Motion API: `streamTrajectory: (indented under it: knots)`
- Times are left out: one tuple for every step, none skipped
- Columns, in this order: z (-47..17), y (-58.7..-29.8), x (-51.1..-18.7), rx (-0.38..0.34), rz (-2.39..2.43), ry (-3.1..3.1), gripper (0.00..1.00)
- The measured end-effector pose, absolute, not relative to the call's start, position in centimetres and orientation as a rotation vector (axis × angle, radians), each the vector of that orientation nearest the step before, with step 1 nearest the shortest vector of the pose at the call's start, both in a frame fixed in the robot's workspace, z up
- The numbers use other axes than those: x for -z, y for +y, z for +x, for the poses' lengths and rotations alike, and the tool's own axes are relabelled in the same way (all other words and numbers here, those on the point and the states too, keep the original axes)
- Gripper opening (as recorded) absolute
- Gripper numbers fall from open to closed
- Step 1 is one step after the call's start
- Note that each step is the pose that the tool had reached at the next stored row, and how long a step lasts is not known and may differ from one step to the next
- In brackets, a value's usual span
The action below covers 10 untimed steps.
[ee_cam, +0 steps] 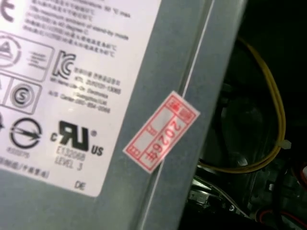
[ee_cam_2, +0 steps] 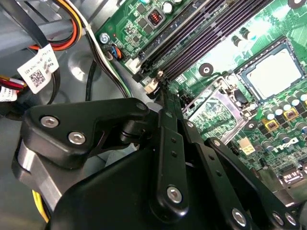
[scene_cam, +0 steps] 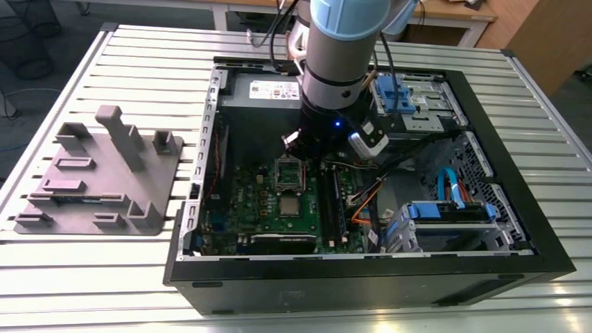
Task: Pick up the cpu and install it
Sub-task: 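Close the cpu cover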
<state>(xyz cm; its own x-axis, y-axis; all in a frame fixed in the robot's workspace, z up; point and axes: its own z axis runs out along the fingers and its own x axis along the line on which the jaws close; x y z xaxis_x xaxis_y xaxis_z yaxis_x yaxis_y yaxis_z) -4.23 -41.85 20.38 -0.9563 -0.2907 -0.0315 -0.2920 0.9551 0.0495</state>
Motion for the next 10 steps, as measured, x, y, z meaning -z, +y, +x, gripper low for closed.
streamTrajectory:
  knots:
    - [-4.23,-41.84,-20.36,-0.085,-0.460,3.082,0.11]
    - [-4.24,-41.81,-20.32,-0.085,-0.467,3.081,0.11]
    - [-4.24,-41.79,-20.30,-0.085,-0.479,3.080,0.11]
    - [-4.24,-41.77,-20.27,-0.085,-0.497,3.077,0.11]
    - [-4.24,-41.76,-20.24,-0.085,-0.516,3.075,0.11]
    - [-4.24,-41.75,-20.22,-0.085,-0.534,3.072,0.11]
    - [-4.24,-41.73,-20.20,-0.085,-0.551,3.069,0.11]
    - [-4.24,-41.71,-20.17,-0.085,-0.563,3.067,0.11]
    - [-4.24,-41.69,-20.16,-0.086,-0.570,3.066,0.11]
    - [-4.26,-41.69,-20.16,-0.085,-0.574,3.065,0.11]
